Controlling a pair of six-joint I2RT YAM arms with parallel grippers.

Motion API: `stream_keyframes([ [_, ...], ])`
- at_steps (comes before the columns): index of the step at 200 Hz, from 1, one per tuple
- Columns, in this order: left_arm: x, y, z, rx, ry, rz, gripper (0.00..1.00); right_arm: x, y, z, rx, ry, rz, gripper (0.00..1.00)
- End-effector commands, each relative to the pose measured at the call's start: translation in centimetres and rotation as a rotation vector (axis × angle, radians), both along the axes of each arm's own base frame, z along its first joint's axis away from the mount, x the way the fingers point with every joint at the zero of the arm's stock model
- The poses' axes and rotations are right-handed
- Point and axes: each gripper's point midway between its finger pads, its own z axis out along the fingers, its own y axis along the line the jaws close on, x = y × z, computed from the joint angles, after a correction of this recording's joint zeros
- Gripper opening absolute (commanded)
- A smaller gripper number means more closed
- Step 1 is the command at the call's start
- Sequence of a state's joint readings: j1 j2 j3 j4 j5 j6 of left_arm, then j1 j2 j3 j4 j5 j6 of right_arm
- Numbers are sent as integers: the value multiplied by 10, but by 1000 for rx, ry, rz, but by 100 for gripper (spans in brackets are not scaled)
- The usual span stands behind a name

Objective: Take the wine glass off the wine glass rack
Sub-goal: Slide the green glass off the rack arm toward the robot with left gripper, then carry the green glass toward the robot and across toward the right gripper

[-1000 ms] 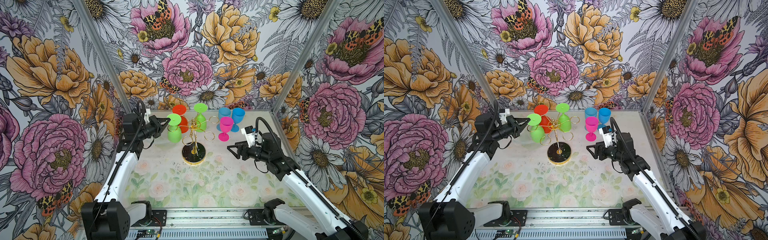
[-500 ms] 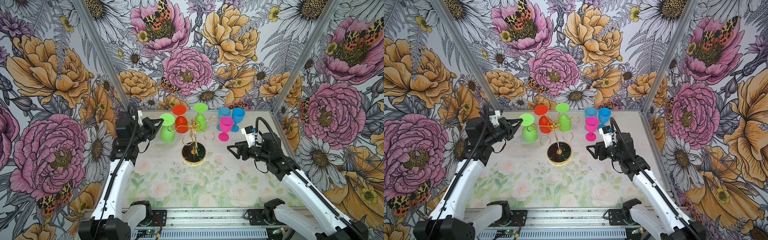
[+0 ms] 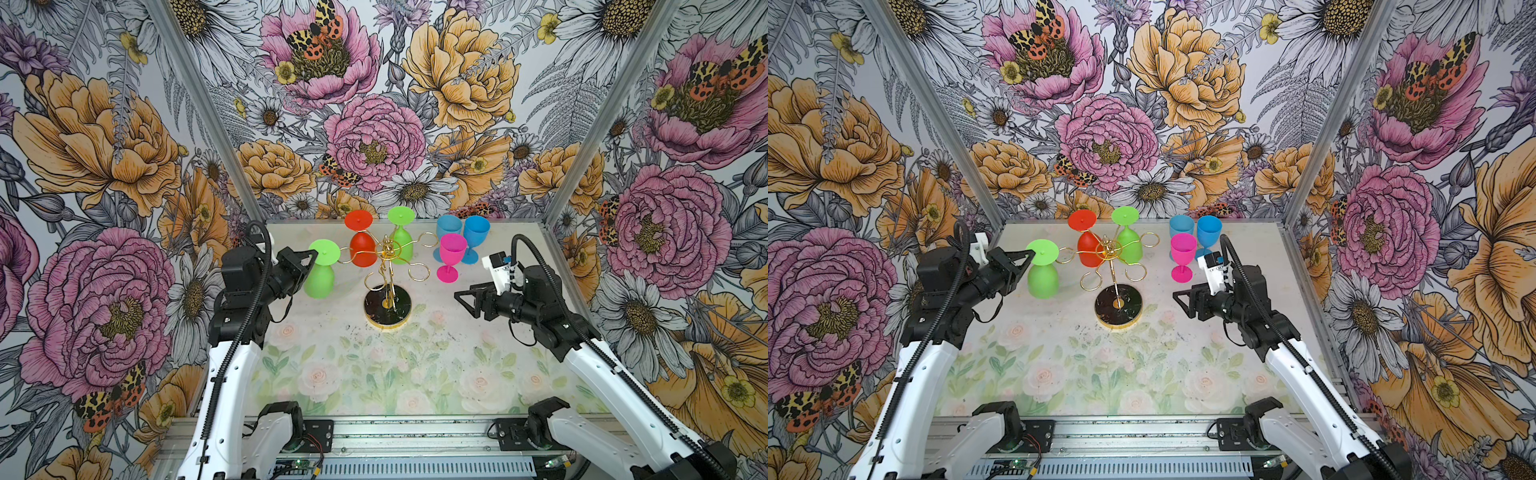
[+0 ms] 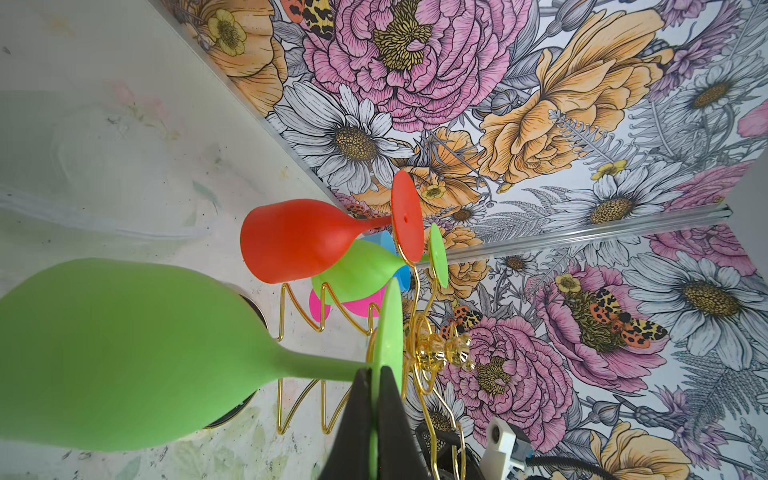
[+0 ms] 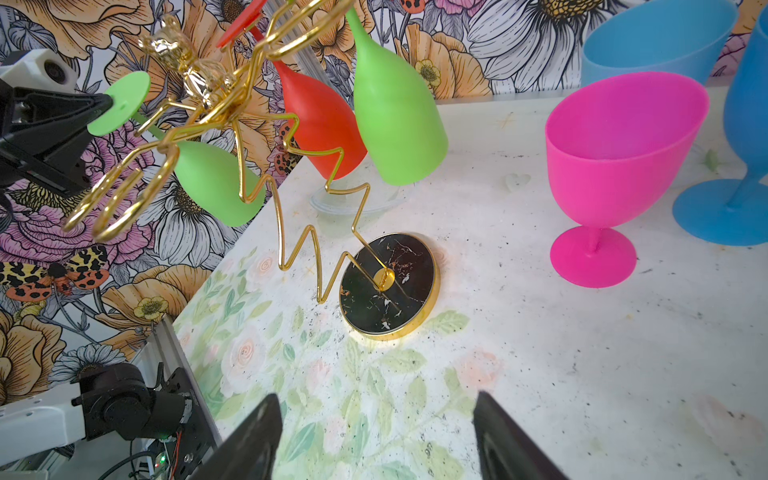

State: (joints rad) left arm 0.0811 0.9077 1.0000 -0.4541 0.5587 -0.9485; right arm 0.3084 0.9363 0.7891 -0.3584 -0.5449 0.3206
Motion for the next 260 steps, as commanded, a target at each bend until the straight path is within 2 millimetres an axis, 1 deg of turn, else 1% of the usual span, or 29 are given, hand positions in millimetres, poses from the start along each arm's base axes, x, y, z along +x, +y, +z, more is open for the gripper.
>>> stream_keyframes([
  [1, -12, 6, -1, 66, -3, 16, 0, 0, 3, 6, -3, -34, 18, 73],
  [27, -22, 3, -1, 82, -6, -4, 0, 1, 3, 4, -4, -29, 20, 73],
  [98, -52, -15, -8, 100, 13, -123, 0, 3, 4, 5, 1, -25, 22, 73],
  [176, -71, -34, -17, 101, 30, -270, 0, 2, 5, 4, 5, -17, 20, 73],
  [220, -79, -52, -21, 103, 36, -361, 0, 4, 5, 2, 1, -10, 15, 73],
  [260, -89, -75, -22, 112, 29, -471, 0, 4, 4, 0, 2, -6, 13, 73],
])
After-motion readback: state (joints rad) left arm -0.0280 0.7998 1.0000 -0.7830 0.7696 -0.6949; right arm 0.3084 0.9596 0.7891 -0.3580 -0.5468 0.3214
